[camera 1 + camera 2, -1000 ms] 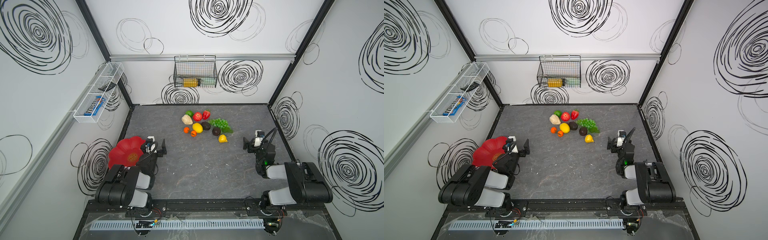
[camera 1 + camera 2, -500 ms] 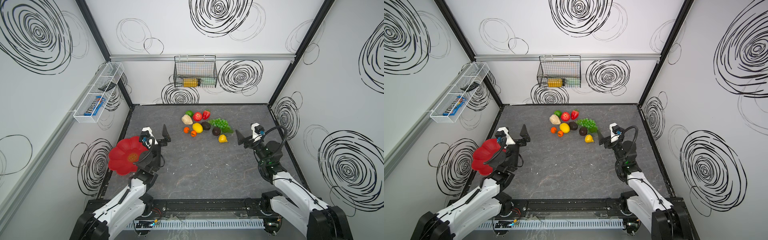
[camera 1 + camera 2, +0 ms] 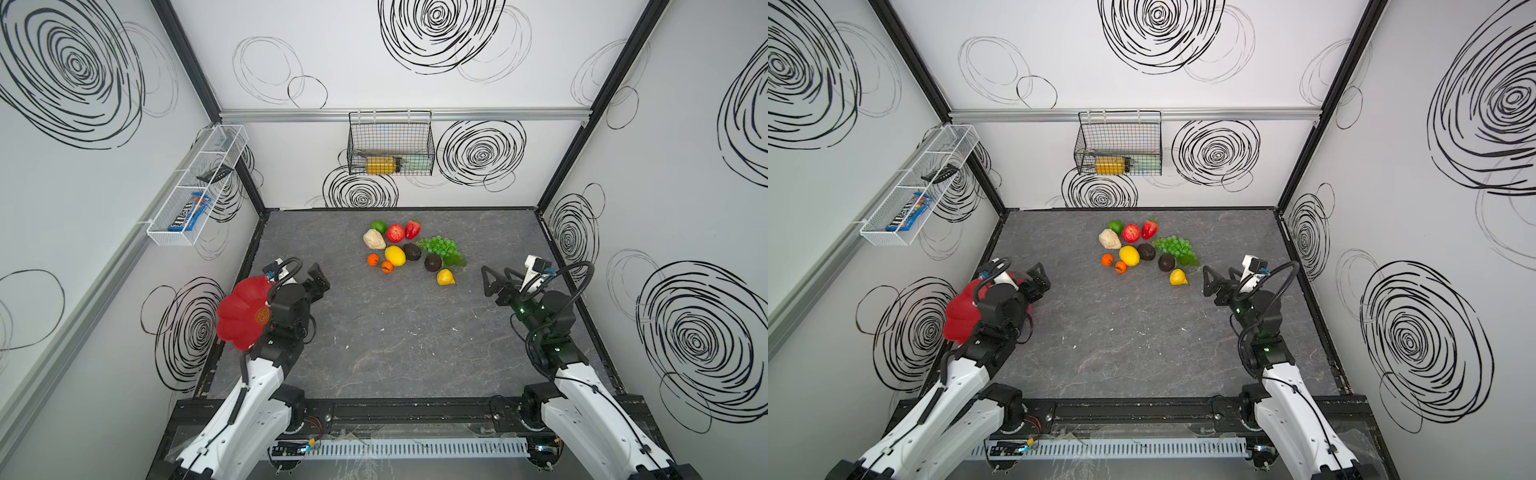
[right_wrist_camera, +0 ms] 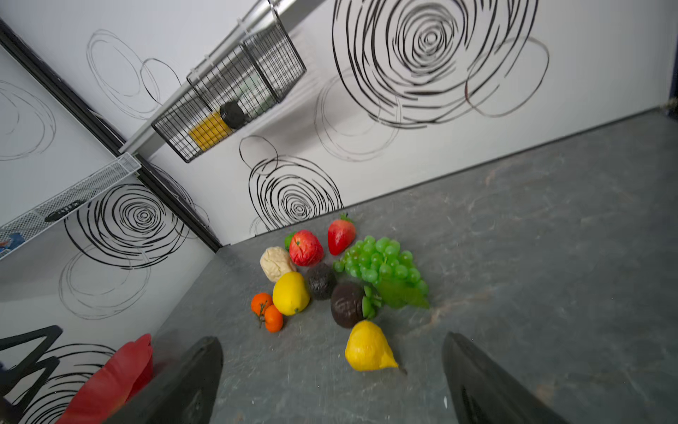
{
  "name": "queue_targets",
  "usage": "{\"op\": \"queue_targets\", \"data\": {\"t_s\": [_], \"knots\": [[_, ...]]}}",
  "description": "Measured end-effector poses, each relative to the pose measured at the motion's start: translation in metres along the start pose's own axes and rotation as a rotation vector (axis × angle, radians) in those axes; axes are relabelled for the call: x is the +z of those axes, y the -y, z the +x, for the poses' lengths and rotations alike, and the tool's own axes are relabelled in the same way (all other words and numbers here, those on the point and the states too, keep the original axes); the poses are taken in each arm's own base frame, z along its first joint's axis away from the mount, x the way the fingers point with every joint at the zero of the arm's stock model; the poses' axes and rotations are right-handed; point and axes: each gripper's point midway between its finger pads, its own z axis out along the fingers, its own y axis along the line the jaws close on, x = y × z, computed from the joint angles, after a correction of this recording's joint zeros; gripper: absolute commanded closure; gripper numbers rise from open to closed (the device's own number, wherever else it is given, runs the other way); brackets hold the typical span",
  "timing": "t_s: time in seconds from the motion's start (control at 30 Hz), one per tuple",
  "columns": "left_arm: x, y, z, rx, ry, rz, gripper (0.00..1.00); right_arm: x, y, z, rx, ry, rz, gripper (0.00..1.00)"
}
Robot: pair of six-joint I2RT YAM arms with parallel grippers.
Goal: Place and organize the fake fruits in the fruit bowl
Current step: 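Lower the left gripper onto the red flower bowl rim and grasp it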
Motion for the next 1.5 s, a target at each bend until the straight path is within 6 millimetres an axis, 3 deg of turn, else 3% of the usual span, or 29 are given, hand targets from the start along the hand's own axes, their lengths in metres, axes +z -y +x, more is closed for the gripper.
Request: {"op": "queue_targets", "data": {"t_s": [0.2,0.37,0.5,0.63,0.8,0.9,1.07,1.5], "knots": [[0.03,-0.019,0.019,0.146,-0.127,-0.299,0.04,0.002,-0.007,0.015,0.017,-0.053,-0.02,0.03],[0.052,-0.057,0.046,0.244,-0.238,-0.483,0.04,0.003,-0.01,0.02,0.012,-0.065,-0.021,0.03],[0.06,-0.08,0.056,0.273,-0.296,-0.554,0.04,0.003,-0.01,0.02,0.007,-0.064,-0.012,0.03],[0.073,-0.087,0.067,0.3,-0.362,-0.576,0.01,0.002,-0.008,0.018,0.001,-0.052,0.002,0.03],[0.086,-0.094,0.086,0.316,-0.445,-0.575,0.18,0.002,-0.005,0.019,-0.002,-0.052,0.02,0.03],[0.088,-0.098,0.087,0.297,-0.466,-0.568,0.31,0.002,-0.003,0.019,-0.002,-0.052,0.03,0.03],[0.092,-0.1,0.088,0.284,-0.481,-0.555,0.43,0.002,-0.001,0.021,-0.002,-0.058,0.04,0.03],[0.093,-0.093,0.103,0.334,-0.514,-0.543,0.59,0.002,0.0,0.021,-0.003,-0.06,0.041,0.03]]}}
